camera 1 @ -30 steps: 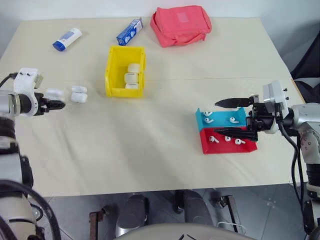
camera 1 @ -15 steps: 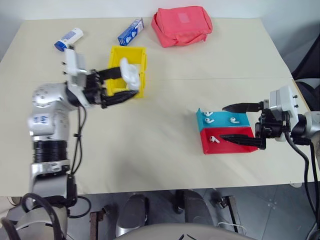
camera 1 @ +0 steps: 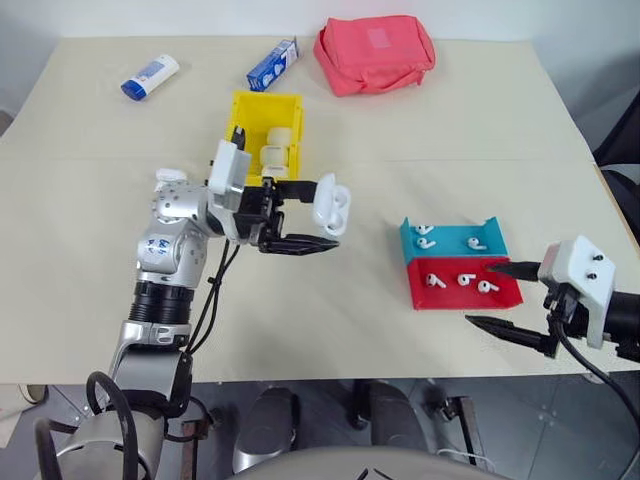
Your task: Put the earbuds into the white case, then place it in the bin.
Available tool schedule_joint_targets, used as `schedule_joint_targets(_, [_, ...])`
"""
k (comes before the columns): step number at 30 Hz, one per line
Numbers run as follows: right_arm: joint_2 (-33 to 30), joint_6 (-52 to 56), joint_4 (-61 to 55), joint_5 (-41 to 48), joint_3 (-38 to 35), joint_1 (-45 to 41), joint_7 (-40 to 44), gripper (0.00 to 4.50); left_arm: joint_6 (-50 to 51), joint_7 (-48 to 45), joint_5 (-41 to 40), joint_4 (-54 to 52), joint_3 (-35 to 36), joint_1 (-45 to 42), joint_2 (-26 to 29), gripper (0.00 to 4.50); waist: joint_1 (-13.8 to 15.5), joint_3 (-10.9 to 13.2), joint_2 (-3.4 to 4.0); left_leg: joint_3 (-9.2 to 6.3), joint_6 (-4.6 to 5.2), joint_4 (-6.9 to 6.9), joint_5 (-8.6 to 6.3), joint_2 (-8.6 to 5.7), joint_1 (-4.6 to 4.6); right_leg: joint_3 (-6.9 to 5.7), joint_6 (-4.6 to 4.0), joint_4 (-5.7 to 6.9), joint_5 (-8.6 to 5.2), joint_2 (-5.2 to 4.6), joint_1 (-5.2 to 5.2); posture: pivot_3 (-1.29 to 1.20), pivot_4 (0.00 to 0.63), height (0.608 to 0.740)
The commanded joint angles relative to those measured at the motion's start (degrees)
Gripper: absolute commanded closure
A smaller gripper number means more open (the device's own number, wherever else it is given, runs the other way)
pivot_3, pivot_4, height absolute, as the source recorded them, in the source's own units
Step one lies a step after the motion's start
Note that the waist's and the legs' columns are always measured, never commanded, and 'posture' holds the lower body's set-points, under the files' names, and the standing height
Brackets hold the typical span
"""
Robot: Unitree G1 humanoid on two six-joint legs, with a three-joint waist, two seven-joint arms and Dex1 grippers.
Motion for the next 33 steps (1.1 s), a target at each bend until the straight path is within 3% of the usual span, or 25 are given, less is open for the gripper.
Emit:
schedule_joint_targets(1, [-2.5, 4.0, -3.0, 0.0, -3.1, 1.0, -0.9, 0.40, 0.1, 0.0, -0.4, -2.0, -1.1, -0.3, -0.5, 1.74, 0.0, 0.0, 0.02, 0.00, 0.02, 0.00, -0.01, 0.00, 0.00, 0.02, 0.00, 0.00, 0.00, 0.00, 0.00, 0.00, 0.150, 0.740])
schedule_joint_targets(5, [-5.7, 7.2, -3.4, -1.4, -2.1, 1.3, -2.0, 1.58, 1.1, 1.2, -0.7, -2.9, -2.0, 0.0, -1.4, 1.74, 0.1, 0.0, 0.04, -0.03, 0.07, 0.04, -0.04, -0.01, -0.03, 0.01, 0.00, -0.03, 0.00, -0.02, 0.00, 0.00, 0.150, 0.740])
schedule_joint_targets(8, [-8.5, 8.7, -3.3, -1.6, -0.3, 1.1, -1.5, 1.58, 1.5, 1.8, -0.7, -4.2, -2.5, 0.7, -1.6, 1.74, 0.0, 0.0, 0.04, -0.04, 0.10, 0.05, -0.06, -0.01, -0.05, 0.01, 0.00, -0.05, 0.00, -0.02, 0.00, 0.00, 0.150, 0.740])
schedule_joint_targets(19, [-17.2, 5.2, 7.7, -7.6, 21.7, -14.8, -2.6, 1.58, 3.7, 4.1, -2.1, -10.3, -3.8, 5.4, -3.0, 1.74, -0.1, 0.0, 0.14, -0.08, 0.15, 0.08, -0.09, -0.02, -0.10, 0.00, 0.01, -0.18, 0.02, -0.05, 0.00, 0.00, 0.150, 0.740])
schedule_joint_targets(33, [-15.3, -1.0, 18.9, -15.2, 37.4, -27.9, 0.8, 1.58, 3.8, 5.8, -2.5, -12.6, -4.2, 7.1, -3.9, 1.74, -0.4, -0.1, 0.25, -0.04, 0.13, 0.09, -0.10, -0.01, -0.09, -0.01, 0.03, -0.24, 0.07, -0.04, 0.01, 0.00, 0.150, 0.740])
